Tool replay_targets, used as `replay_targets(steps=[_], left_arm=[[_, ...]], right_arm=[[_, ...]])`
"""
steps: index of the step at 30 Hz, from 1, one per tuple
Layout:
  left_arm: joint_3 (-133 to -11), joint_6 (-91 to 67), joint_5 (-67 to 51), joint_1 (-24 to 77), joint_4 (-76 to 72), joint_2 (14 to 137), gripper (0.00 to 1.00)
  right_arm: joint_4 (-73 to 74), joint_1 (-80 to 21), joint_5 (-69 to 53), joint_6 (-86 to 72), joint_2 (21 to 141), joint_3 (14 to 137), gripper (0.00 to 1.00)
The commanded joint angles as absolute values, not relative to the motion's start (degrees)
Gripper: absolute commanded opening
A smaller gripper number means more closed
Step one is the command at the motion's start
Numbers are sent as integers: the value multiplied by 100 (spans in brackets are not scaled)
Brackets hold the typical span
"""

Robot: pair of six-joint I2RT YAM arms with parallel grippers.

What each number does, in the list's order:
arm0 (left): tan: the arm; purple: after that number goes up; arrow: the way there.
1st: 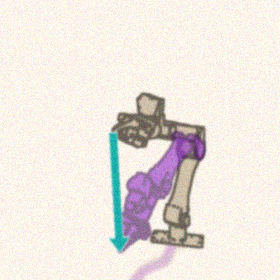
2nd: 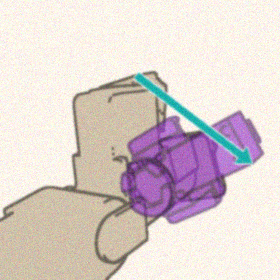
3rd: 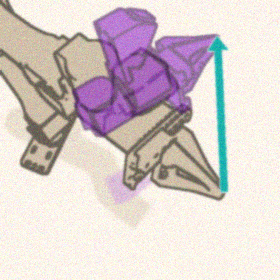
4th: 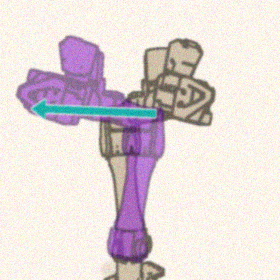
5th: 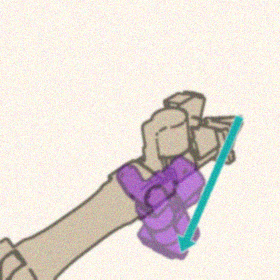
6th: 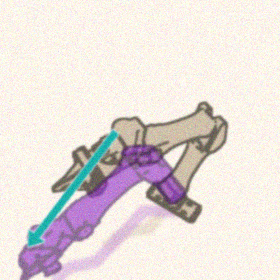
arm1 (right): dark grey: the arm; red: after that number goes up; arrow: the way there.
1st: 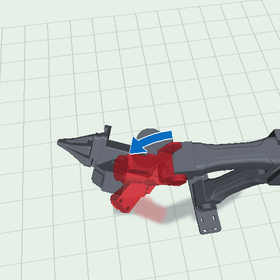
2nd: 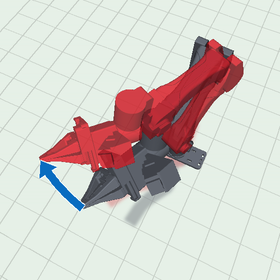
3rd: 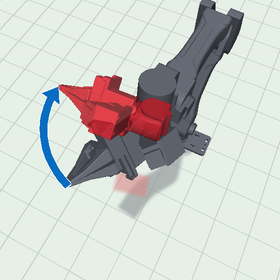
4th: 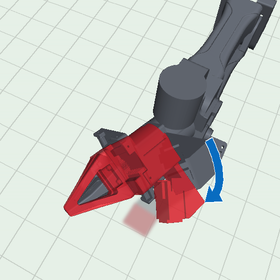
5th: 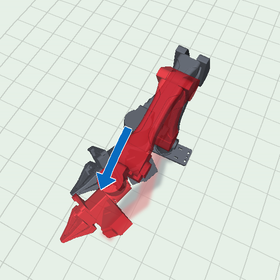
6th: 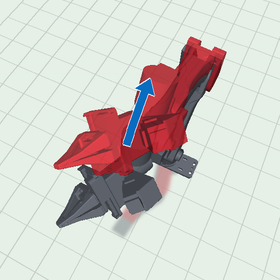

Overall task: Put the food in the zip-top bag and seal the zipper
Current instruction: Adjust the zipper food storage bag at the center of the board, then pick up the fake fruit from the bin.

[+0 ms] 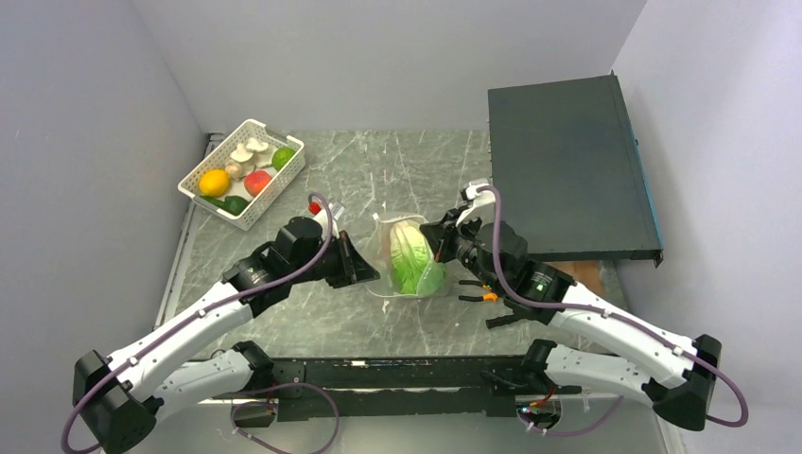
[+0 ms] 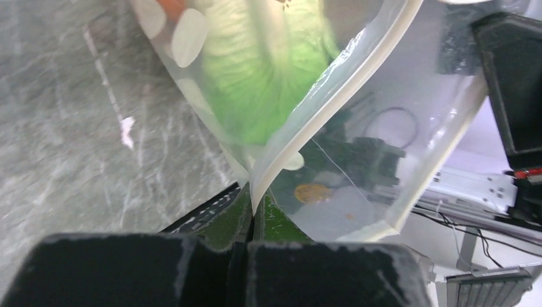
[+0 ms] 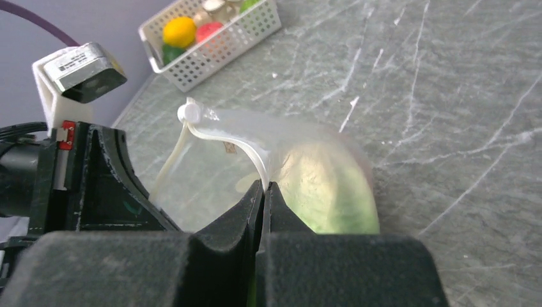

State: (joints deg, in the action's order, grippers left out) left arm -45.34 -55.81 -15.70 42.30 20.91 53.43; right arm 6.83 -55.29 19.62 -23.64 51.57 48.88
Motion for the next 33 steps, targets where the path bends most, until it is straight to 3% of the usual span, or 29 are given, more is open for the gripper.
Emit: replay_targets(steps=[1,9,13,15,19,21,22,25,33], left_arm=[[-4386,-5585,-1640,4015,2155,5384,0],[-5554,-4962,-1338,3831,3171,5798,1],[-5636,-4926,-1244,3815,3252,5931,7],[-5522,-4946,-1294,3786,3160,5930,16],[-5469,-4892,-1273,3744,3244,5818,47],[-5545,-4773,-1032,3710,3483,5705,55],[-5591,-4677,-923,3674,3654,5638,57],[-5837,-4361,-563,3361,4186,5432,62],[-6250,-3468,-271,1899,4940,5057,68]], right_arm=[[228,-5538,2192,-2425,5459,4715,0],[466,-5546,2227,-2546,5809,5225,0],[448,-5539,2255,-2833,5887,5318,0],[451,-5544,2413,-2961,5919,5321,0],[735,-5548,2901,-3239,6084,5487,0],[704,-5540,3132,-3437,6126,5480,0],[704,-5527,3425,-3704,6124,5428,4],[582,-5438,3689,-4067,6009,5176,0],[515,-5431,3513,-3227,6257,5237,0]])
